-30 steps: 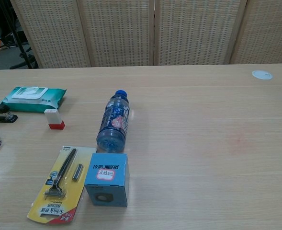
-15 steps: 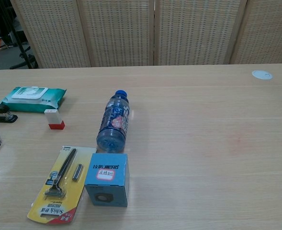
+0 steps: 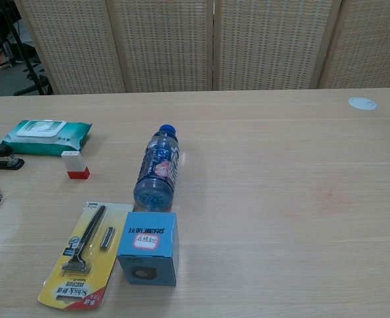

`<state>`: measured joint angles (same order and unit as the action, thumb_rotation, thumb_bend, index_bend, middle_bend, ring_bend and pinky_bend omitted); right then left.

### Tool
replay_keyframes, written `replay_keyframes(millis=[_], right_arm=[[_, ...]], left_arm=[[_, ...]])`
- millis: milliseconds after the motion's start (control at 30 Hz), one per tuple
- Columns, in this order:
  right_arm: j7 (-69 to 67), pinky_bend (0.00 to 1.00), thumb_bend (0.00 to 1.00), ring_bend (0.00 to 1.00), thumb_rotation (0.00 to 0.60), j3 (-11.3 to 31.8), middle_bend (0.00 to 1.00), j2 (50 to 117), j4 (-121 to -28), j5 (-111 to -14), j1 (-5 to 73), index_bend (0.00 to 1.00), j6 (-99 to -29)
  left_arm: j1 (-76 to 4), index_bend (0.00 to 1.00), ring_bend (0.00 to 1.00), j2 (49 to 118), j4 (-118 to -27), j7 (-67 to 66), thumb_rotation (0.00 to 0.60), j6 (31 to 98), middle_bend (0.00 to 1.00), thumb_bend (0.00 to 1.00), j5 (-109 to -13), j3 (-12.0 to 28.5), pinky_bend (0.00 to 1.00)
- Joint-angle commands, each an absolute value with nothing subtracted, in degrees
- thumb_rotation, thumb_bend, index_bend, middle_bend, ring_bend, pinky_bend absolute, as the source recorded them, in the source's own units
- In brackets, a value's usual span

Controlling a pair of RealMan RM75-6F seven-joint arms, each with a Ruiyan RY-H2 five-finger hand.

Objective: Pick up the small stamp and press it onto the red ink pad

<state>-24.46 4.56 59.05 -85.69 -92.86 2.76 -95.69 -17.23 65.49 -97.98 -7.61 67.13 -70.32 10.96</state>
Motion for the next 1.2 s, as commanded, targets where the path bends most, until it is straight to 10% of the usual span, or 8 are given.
replay_keyframes(millis=[33, 767, 1200], right_arm=[[-25.1, 0.0, 0.0, 0.0, 0.6, 4.7, 0.0, 59.0, -85.4, -92.3, 3.0, 0.0, -95.0], [-25.8, 0.0, 0.0, 0.0, 0.6, 4.7, 0.0, 59.1, -85.1, -92.1, 3.5, 0.0, -93.9], [-26.1, 0.0, 0.0, 0.0, 0.6, 4.8, 0.0, 59.1, -84.9, -91.4, 4.0, 0.0, -92.6]], left_arm=[[-25.2, 0.02, 0.93, 68.3, -94.8, -10.0, 0.6, 56.9, 0.98, 0.25, -61.6, 14.2, 0.96], [-32.9, 0.14, 0.96, 74.8, -86.8, -13.0, 0.6, 49.7, 1.0, 0.27, -52.7, 12.5, 1.0], [-37.2, 0.3, 0.96, 83.1, -79.4, -14.3, 0.6, 47.9, 1.0, 0.51, -48.2, 12.0, 1.0]])
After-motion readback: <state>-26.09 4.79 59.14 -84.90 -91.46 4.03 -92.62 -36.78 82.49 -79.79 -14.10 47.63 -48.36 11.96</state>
